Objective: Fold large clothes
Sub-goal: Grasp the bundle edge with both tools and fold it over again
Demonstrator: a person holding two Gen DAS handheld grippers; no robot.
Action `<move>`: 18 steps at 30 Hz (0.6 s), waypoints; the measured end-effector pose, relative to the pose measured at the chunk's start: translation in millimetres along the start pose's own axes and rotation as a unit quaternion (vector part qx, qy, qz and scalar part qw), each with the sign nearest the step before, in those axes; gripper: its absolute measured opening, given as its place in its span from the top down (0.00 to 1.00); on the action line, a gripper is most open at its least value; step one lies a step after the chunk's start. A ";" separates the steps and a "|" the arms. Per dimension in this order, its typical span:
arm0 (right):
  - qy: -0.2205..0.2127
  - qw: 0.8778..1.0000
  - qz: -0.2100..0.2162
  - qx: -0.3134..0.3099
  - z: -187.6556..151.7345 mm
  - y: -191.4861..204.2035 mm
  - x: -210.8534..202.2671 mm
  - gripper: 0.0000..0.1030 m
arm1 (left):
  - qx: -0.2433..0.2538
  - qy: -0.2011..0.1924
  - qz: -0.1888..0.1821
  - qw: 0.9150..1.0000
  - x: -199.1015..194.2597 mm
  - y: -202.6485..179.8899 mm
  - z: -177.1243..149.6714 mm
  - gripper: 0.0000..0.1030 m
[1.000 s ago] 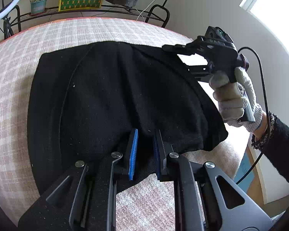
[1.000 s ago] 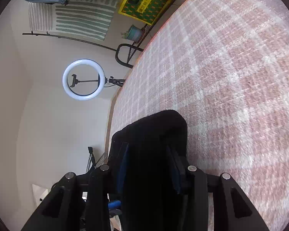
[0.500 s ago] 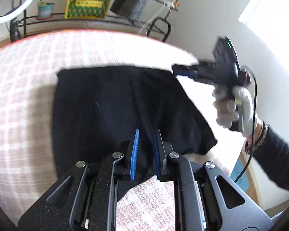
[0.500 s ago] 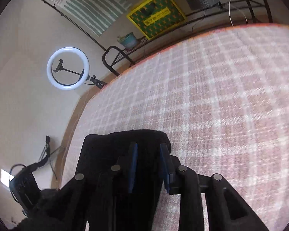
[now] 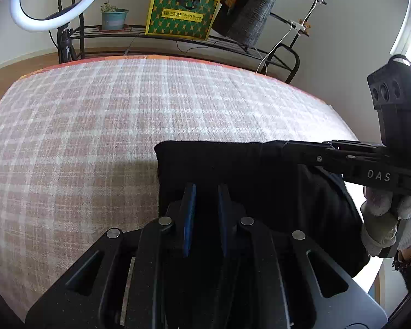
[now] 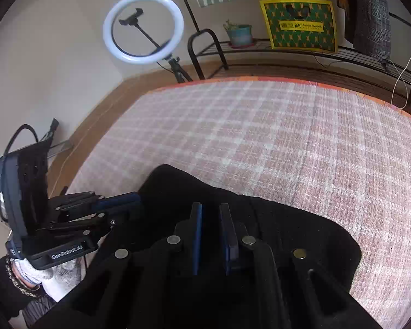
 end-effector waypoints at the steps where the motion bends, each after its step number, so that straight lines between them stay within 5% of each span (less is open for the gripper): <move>1: 0.006 1.000 -0.007 0.002 -2.4 -4.4 7.2 0.89 | 0.002 0.007 0.006 1.000 6.8 1.7 -3.2 0.87; 9: 0.031 0.999 -0.037 0.002 -11.3 -16.5 28.7 0.94 | -0.005 0.017 0.016 1.000 26.0 9.3 -4.3 0.87; 12: 0.001 0.999 -0.028 0.020 -11.6 -12.1 -4.1 0.77 | -0.032 0.010 0.017 0.999 0.4 15.2 1.1 0.87; 18: -0.074 0.996 -0.001 0.058 -33.7 3.7 -100.6 0.64 | -0.065 -0.022 0.003 0.998 -83.1 22.4 6.6 0.87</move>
Point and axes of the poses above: each gripper's, at about its wrist camera, not at the fingertips, and x roughly the way its jaws point, y to its left, z to its top, the point moved 4 cm from there along x, roughly the way its jaws point, and after that the axes turned 1 degree about -x, right-handed, at the moved point
